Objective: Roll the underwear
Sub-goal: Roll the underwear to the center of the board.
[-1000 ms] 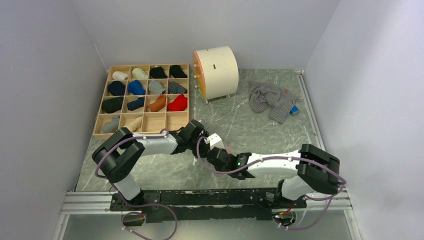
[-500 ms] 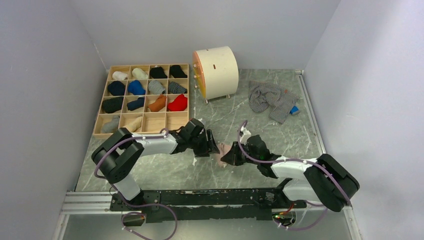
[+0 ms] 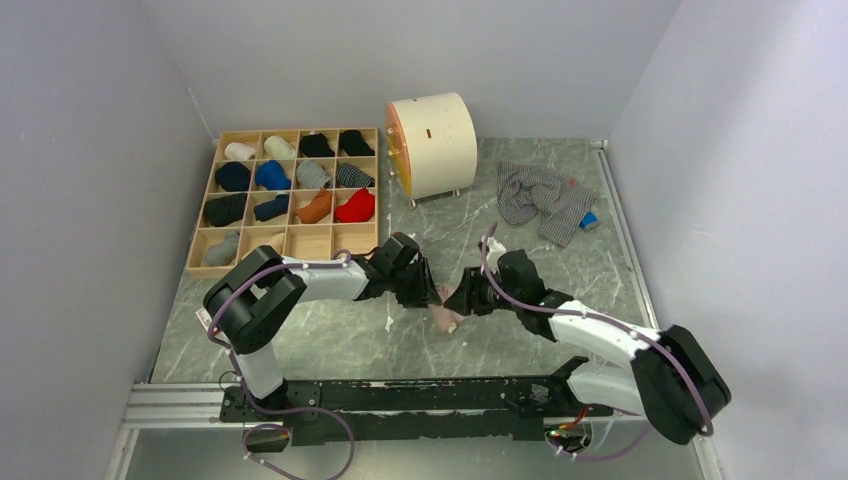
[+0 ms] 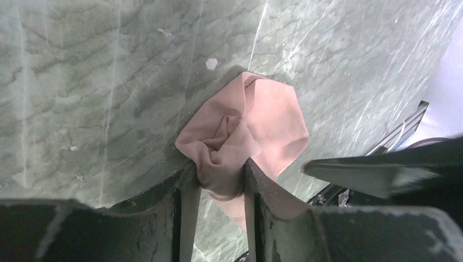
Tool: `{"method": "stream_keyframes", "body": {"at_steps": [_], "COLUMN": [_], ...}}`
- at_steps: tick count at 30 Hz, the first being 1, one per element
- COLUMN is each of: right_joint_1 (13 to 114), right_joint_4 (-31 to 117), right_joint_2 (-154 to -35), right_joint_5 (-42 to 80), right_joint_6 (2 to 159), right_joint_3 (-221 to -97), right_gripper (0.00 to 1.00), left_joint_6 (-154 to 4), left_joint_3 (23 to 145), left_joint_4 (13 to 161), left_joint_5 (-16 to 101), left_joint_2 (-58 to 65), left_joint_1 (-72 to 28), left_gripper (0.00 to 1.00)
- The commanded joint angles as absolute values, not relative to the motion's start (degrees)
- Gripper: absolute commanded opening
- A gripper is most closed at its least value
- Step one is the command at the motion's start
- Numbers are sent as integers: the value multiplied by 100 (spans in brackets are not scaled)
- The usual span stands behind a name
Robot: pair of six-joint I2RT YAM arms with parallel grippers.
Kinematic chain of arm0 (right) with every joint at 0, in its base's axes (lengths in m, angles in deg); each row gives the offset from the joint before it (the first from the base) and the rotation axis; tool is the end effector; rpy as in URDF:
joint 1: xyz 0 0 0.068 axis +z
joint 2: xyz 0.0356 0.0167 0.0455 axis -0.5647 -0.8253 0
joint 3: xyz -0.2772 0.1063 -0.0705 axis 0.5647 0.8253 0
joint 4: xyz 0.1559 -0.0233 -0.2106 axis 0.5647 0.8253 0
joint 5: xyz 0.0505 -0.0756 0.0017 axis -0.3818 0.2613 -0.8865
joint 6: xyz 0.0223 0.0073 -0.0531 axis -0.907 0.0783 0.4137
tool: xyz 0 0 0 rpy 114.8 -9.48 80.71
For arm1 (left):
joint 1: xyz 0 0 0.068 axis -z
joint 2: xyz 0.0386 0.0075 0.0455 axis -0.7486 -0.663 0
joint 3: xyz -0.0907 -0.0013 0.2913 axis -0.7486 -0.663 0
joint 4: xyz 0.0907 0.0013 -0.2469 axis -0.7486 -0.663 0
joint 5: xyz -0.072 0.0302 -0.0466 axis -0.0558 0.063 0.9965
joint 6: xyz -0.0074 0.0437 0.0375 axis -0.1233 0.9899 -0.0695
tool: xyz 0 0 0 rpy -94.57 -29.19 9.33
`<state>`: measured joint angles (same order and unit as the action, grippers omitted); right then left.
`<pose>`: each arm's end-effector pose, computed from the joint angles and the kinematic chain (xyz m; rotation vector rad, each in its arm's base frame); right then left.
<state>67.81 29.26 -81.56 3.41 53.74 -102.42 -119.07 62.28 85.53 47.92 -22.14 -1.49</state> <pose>0.1631 0.1273 0.1767 -0.2434 2.3490 1.0626 0.2341 -0.2652 0.1680 -0.0852 2.7107 -0.9817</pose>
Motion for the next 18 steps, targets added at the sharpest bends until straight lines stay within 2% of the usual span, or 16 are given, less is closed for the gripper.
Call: {"method": "stream_keyframes", "body": {"at_steps": [1,8,15,17,18], "right_joint_1": [7137,8934,9636,9660,9663], "right_joint_4": [4794,5198,5092,5009,4983], "right_joint_2": [-7487,-7889,-8696,-8910,-8989], "right_joint_5": [1975,4148,4946,4978,4971], "right_joint_6": [6255,6199,6193,6185,6183], "right_joint_3": [-11095,-11650,-11849,-11824,-11820], "right_gripper": [49,48,47,43,37], "left_joint_6": [-11981,-12020,-12015,-12007,-12002], "left_joint_3": [6085,6160,6217,6236,6238], "left_joint_4": [8126,8000,7927,7912,7906], "left_joint_5": [4314,4286,4304,4321,4325], "left_joint_2": [-2379,-2347,-2372,-2391,-2390], "left_joint_1": [-127,-122,-123,-121,-119], "left_gripper": [38,38,38,38,39]}}
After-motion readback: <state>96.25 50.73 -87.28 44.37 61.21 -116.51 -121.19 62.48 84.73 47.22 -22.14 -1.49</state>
